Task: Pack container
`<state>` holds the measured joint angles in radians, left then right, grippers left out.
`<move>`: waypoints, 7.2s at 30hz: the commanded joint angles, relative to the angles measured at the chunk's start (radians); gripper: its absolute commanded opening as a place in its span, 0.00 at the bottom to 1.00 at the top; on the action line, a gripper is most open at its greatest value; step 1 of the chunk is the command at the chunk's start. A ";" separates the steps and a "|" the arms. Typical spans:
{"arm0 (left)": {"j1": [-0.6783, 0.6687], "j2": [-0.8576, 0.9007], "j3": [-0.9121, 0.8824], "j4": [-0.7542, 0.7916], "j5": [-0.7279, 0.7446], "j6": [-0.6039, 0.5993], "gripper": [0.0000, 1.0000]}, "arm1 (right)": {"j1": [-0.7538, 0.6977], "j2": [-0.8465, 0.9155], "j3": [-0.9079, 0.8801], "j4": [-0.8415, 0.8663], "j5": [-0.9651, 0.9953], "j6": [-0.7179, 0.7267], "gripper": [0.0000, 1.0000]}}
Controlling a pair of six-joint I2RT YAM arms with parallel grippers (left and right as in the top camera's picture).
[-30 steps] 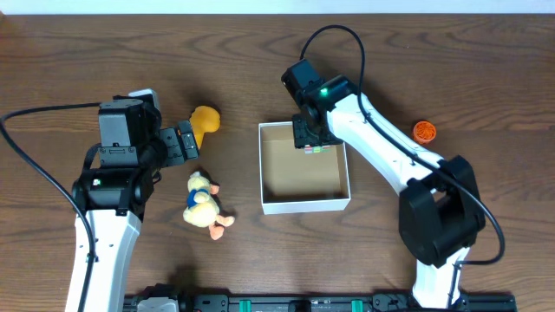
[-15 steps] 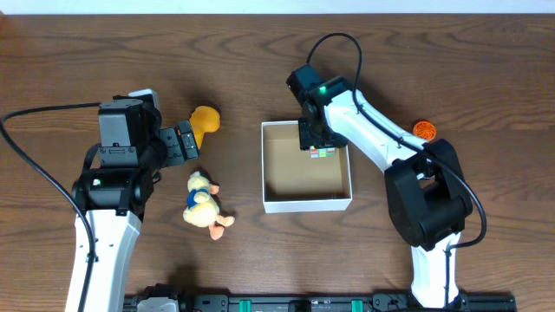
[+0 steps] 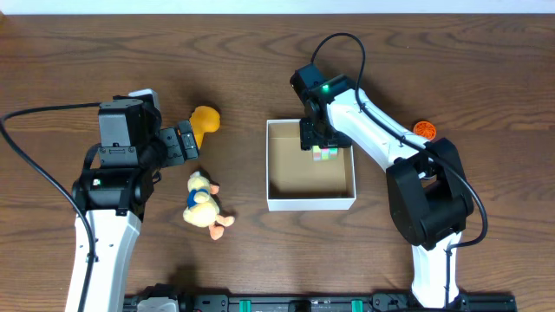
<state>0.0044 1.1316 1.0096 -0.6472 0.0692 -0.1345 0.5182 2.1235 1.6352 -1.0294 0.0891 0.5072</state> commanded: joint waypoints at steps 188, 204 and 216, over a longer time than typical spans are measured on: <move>-0.446 0.439 0.035 0.044 0.177 0.047 0.98 | -0.021 0.003 -0.007 0.019 0.058 -0.203 0.28; -0.446 0.438 0.035 0.082 0.177 0.047 0.98 | -0.020 -0.058 0.177 -0.098 0.033 -0.300 0.33; -0.431 0.341 0.037 0.117 0.012 0.047 0.98 | -0.098 -0.069 0.375 -0.241 0.095 -0.171 0.35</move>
<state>-0.4400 1.5238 1.0256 -0.5293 0.1616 -0.0967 0.4759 2.0808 1.9888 -1.2594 0.1318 0.2474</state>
